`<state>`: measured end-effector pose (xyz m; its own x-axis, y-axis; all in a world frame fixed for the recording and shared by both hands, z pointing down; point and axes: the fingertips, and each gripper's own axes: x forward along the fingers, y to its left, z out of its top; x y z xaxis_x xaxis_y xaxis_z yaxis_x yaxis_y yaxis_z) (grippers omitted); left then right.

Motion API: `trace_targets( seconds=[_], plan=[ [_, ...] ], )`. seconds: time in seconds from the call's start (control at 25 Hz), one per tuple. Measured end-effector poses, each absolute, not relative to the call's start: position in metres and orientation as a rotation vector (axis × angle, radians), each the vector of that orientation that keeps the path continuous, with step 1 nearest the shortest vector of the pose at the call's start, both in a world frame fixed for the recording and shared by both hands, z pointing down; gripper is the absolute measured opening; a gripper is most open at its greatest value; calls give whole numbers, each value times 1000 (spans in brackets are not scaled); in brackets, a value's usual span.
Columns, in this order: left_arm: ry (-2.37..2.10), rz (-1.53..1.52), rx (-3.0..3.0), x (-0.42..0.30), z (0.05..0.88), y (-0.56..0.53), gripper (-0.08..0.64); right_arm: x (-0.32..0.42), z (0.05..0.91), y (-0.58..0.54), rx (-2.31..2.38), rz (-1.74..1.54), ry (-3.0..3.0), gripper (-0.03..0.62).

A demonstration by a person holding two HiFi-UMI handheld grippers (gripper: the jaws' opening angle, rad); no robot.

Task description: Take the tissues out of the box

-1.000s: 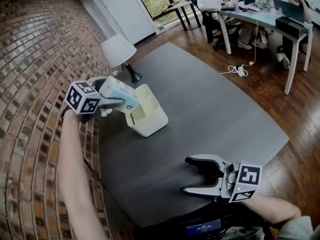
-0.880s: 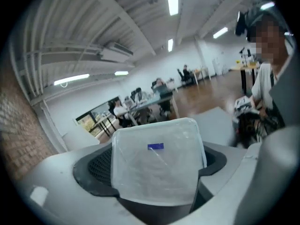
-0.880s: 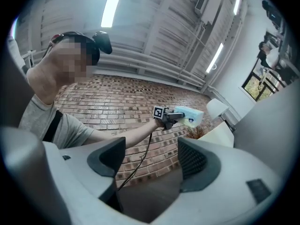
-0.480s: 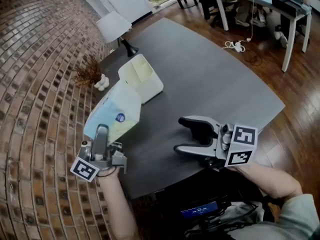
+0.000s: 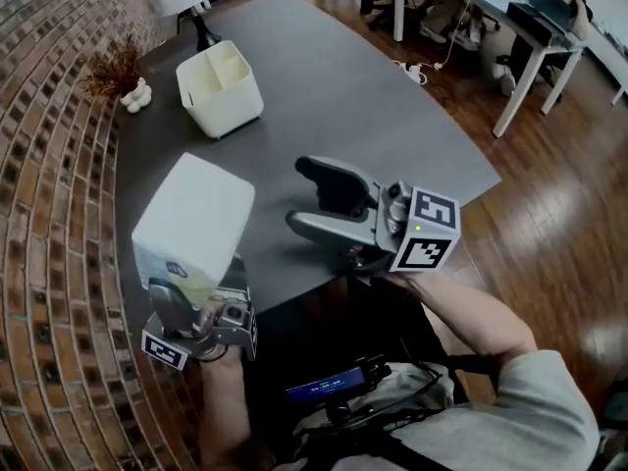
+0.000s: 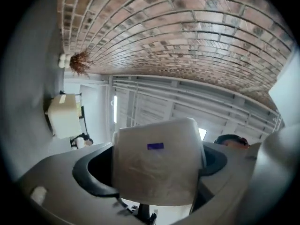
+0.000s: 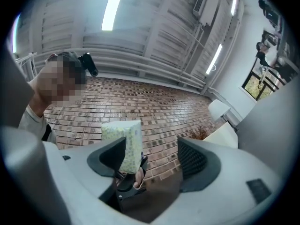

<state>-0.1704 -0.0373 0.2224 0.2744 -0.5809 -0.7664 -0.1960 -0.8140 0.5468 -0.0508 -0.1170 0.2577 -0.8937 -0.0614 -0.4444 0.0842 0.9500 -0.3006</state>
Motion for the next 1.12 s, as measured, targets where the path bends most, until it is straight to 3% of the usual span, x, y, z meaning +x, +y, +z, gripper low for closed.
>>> trace_targets(
  seconds=[1.12],
  plan=[
    [-770,-1448,2402,-170,262,-3,502,-70,268,-90,53,-234,2759,360]
  ],
)
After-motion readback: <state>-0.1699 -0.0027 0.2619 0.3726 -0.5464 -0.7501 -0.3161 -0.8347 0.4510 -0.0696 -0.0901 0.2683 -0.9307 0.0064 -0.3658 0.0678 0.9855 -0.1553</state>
